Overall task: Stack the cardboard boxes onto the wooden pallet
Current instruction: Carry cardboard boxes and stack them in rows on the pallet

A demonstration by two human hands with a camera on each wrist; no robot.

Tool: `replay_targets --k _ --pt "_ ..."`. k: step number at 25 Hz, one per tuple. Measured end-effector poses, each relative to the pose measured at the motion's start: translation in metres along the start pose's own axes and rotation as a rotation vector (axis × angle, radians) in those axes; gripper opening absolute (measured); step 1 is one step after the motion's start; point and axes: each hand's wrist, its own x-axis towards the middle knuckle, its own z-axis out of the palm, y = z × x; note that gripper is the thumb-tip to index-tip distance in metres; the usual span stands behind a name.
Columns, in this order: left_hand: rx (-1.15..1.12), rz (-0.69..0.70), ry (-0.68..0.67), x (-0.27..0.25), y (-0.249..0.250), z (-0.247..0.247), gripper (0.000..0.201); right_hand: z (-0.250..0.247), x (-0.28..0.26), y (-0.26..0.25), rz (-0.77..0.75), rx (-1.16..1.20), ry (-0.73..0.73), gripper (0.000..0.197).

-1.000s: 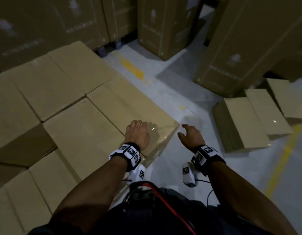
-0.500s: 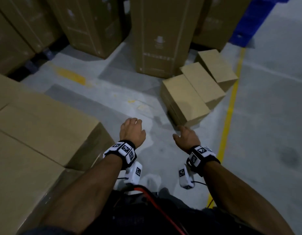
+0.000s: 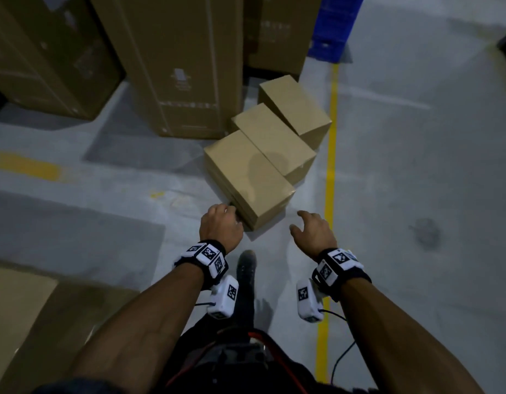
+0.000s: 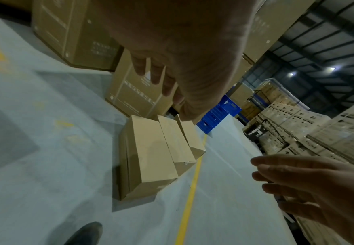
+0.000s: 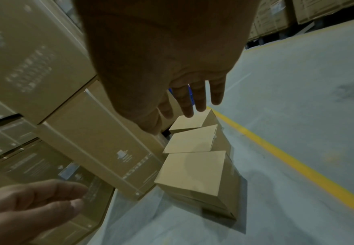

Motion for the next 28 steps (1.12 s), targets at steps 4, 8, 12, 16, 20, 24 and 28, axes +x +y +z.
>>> replay_targets --k 4,8,12,16,20,24,28 --pt "-0.085 -0.071 -0.056 0.110 0.017 0.008 0.041 -0.032 0.104 -0.001 0.013 0.014 -0.017 0.054" --pt "-0.212 -0.231 -0.133 0.207 0.023 0.009 0.044 -0.053 0.200 -0.009 0.034 0.025 -0.086 0.055" --pt "-0.357 -0.428 -0.152 0.281 0.020 0.011 0.052 -0.064 0.286 -0.014 0.070 0.087 -0.156 0.057" --pt "-0.572 -0.673 -0.130 0.334 0.012 0.037 0.057 -0.059 0.371 -0.006 0.085 0.124 -0.224 0.058" --pt "-0.765 -0.906 -0.068 0.379 0.009 0.091 0.068 -0.034 0.462 0.017 0.085 0.133 -0.310 0.059" --pt "-0.817 -1.039 0.002 0.421 0.009 0.161 0.074 0.014 0.554 0.052 0.083 0.059 -0.422 0.061" --pt "-0.789 -1.047 -0.008 0.446 -0.008 0.229 0.077 0.072 0.602 0.076 0.119 0.016 -0.476 0.062"
